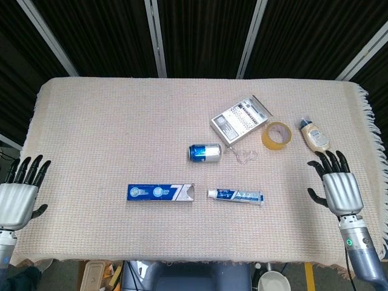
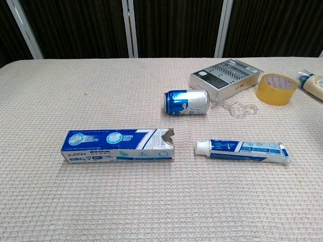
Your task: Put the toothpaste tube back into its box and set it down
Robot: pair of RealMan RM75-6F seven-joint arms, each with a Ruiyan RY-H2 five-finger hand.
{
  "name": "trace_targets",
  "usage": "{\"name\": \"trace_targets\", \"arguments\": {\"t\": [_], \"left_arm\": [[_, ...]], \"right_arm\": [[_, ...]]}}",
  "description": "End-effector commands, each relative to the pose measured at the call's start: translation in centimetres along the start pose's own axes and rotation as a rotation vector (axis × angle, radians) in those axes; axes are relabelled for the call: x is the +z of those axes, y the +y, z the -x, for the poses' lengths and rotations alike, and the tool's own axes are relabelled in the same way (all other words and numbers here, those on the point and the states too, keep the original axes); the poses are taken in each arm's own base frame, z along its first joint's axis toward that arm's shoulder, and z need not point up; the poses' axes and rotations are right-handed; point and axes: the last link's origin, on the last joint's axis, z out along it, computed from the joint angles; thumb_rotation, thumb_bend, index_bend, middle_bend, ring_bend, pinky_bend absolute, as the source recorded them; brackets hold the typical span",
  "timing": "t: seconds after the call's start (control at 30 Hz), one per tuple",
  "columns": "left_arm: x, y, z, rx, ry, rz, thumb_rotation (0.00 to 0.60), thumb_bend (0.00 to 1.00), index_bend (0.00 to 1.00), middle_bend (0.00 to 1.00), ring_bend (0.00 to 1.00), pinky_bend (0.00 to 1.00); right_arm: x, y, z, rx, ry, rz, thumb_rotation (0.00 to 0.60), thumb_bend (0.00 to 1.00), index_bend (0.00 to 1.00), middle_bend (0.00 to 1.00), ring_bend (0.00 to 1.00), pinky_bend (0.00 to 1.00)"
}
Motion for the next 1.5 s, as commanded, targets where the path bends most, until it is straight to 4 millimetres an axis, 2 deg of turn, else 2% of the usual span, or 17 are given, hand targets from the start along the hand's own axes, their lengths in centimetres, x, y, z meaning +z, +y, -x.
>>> {"name": "trace_targets", "arguments": {"t": [0.03, 0.27, 0.7, 0.93, 1.1, 1.2, 1.37, 1.4, 1.43, 1.5], "left_arm": [[-0.2, -0.2, 0.1, 0.008, -0.029, -0.011, 0.6, 0.04, 0.08, 0.0, 0.0, 0.0], [-0.5, 0.1, -0.1, -0.022, -0.041, 0.015, 0.6, 0.04, 0.11, 0.02, 0.0, 0.0], [0.4, 1.4, 0.2, -0.079, -0.034, 0.043, 0.6, 0.04, 0.11, 0.0, 0.0, 0.0], [0.5, 2.3, -0.1, -0.096, -0.014, 0.061, 0.6, 0.03, 0.11, 0.01, 0.0, 0.0], [1.0, 3.4, 0.0, -0.096, 0.001, 0.065, 0.6, 0.02, 0.11, 0.06, 0.0, 0.0], [2.3, 4.8, 0.5, -0.092, -0.005, 0.065, 0.6, 0.01, 0.11, 0.09, 0.01, 0.0], [4.9, 8.9, 2.0, -0.139, -0.049, 0.076, 0.6, 0.01, 0.12, 0.11, 0.03, 0.0], [5.4, 10.3, 2.6, -0.145, -0.074, 0.091, 0.6, 0.01, 0.12, 0.11, 0.03, 0.0], [5.9, 12.5, 3.4, -0.124, -0.098, 0.137, 0.6, 0.01, 0.12, 0.11, 0.04, 0.0], [6.3, 14.4, 4.1, -0.106, -0.097, 0.126, 0.6, 0.01, 0.13, 0.12, 0.04, 0.0]], "right_arm": [[0.1, -0.3, 0.0, 0.003, 0.0, -0.006, 0.6, 0.27, 0.29, 0.14, 0.09, 0.0], [-0.2, -0.9, 0.0, -0.008, -0.001, -0.014, 0.6, 0.27, 0.29, 0.14, 0.08, 0.0], [-1.1, -2.2, -0.9, -0.025, -0.003, -0.028, 0.6, 0.27, 0.29, 0.14, 0.08, 0.0], [-1.2, -2.2, -1.2, -0.03, -0.008, -0.029, 0.6, 0.27, 0.29, 0.14, 0.08, 0.0], [-1.3, -1.8, -1.1, -0.035, -0.02, -0.022, 0.6, 0.27, 0.29, 0.14, 0.08, 0.0], [-1.3, -1.5, -1.1, -0.035, -0.025, -0.016, 0.6, 0.27, 0.29, 0.14, 0.08, 0.0], [-1.5, -1.2, -0.9, -0.035, -0.037, -0.009, 0.6, 0.27, 0.29, 0.14, 0.08, 0.0], [-1.5, -1.1, -0.8, -0.036, -0.041, -0.006, 0.6, 0.27, 0.29, 0.14, 0.08, 0.0], [-1.5, -0.9, -0.8, -0.042, -0.045, -0.004, 0.6, 0.27, 0.29, 0.14, 0.08, 0.0], [-1.3, -0.8, -0.9, -0.044, -0.045, -0.004, 0.6, 0.27, 0.29, 0.14, 0.08, 0.0]]}}
